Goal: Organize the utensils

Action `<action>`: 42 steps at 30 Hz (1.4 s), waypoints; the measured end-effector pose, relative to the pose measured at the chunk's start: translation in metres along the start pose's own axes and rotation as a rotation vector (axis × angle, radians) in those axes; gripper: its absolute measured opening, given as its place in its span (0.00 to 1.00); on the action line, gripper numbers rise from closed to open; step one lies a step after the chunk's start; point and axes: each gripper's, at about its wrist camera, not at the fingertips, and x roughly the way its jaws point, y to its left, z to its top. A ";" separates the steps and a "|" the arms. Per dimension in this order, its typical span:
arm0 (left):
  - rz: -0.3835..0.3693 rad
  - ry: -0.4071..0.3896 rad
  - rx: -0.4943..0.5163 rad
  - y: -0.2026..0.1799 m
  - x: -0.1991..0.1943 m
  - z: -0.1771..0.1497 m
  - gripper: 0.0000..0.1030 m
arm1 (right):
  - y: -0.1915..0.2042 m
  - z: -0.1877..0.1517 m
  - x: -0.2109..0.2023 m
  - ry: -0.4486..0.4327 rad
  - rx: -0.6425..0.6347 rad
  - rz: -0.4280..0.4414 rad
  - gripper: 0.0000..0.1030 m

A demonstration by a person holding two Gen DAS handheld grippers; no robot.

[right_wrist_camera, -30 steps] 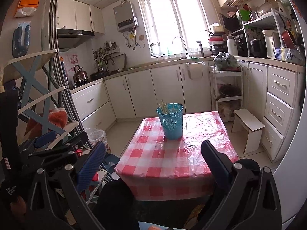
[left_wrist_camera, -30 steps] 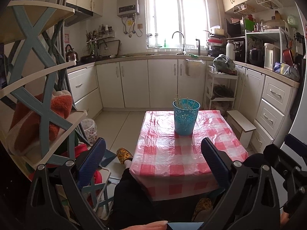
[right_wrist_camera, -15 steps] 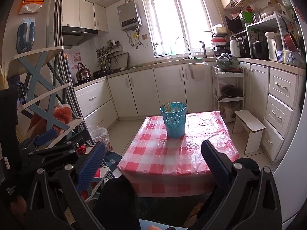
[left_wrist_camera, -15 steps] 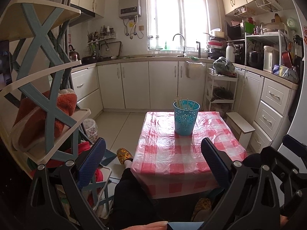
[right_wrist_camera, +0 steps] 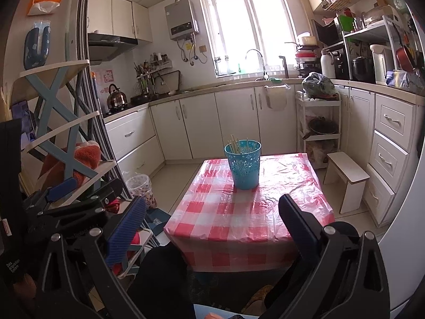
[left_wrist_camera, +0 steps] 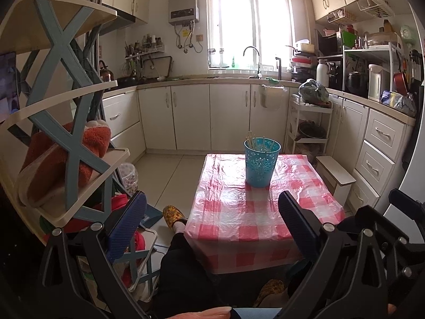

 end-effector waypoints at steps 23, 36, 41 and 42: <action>-0.014 -0.016 0.012 -0.003 -0.011 -0.005 0.93 | 0.002 -0.003 -0.006 0.005 -0.012 -0.012 0.93; -0.022 -0.030 0.000 0.004 -0.019 -0.008 0.93 | 0.006 -0.005 -0.012 -0.004 -0.029 -0.026 0.93; -0.023 -0.038 -0.012 0.008 -0.022 -0.009 0.93 | 0.009 -0.006 -0.011 0.000 -0.039 -0.029 0.93; -0.023 -0.037 -0.014 0.008 -0.021 -0.009 0.93 | 0.009 -0.006 -0.011 0.002 -0.040 -0.030 0.93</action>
